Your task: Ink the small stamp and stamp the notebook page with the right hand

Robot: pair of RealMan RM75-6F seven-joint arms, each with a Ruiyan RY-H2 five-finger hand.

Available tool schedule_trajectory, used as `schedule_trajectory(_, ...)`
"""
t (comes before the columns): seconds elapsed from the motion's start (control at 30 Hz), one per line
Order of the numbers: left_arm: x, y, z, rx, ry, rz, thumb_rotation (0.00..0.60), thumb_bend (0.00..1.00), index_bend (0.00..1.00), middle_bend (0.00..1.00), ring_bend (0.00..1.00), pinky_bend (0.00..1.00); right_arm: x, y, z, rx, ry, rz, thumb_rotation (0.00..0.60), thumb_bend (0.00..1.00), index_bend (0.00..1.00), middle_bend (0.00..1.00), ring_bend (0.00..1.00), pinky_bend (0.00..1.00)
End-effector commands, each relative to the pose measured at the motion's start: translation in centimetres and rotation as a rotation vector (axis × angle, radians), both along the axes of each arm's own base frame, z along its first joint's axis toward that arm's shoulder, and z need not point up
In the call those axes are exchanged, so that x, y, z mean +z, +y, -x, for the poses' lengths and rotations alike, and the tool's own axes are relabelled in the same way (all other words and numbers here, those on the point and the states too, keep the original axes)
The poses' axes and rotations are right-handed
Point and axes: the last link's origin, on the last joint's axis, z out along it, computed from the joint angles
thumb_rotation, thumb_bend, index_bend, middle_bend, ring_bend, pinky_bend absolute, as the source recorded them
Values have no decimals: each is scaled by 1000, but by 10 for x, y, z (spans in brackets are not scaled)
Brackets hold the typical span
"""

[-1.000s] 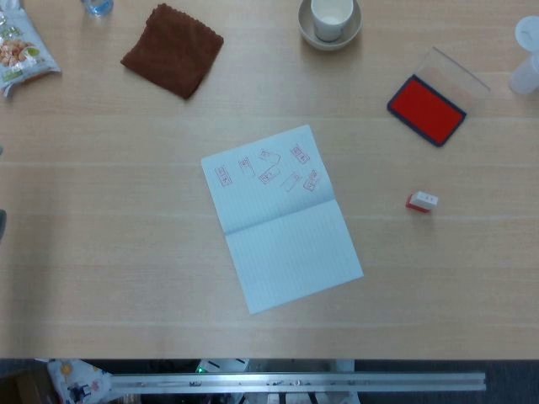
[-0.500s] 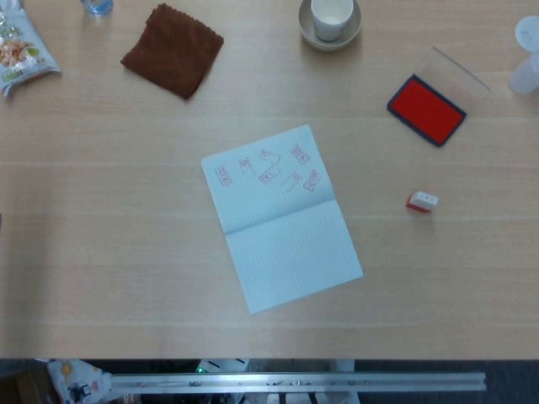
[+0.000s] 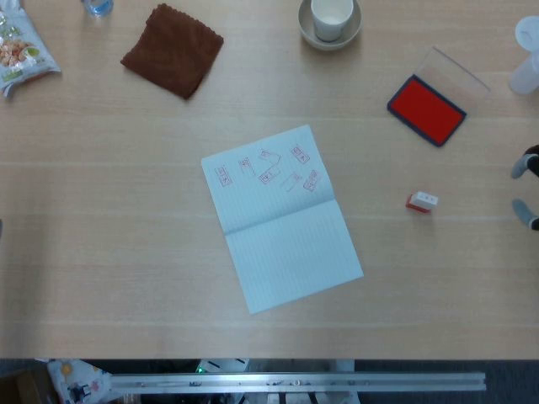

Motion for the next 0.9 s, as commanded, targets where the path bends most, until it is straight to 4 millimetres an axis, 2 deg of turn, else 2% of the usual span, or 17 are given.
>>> schedule_trajectory(0.03,0,0,0,-3,0,7,600,325,148,157,134,104,-22,-1,-4,-1,24,-48,600,187,474,413,333,345)
schedule_trajectory(0.33,-4,0,-1,-3,1,49,600,325,148,157,135,104,-61,-5,-7,-18,88,-114,600,185,474,413,291,336)
schedule_trajectory(0.9,-5,0,4,28,12,92,600,325,148,157,137,104,-108,-27,-20,-28,111,-131,600,184,475,412,287,335)
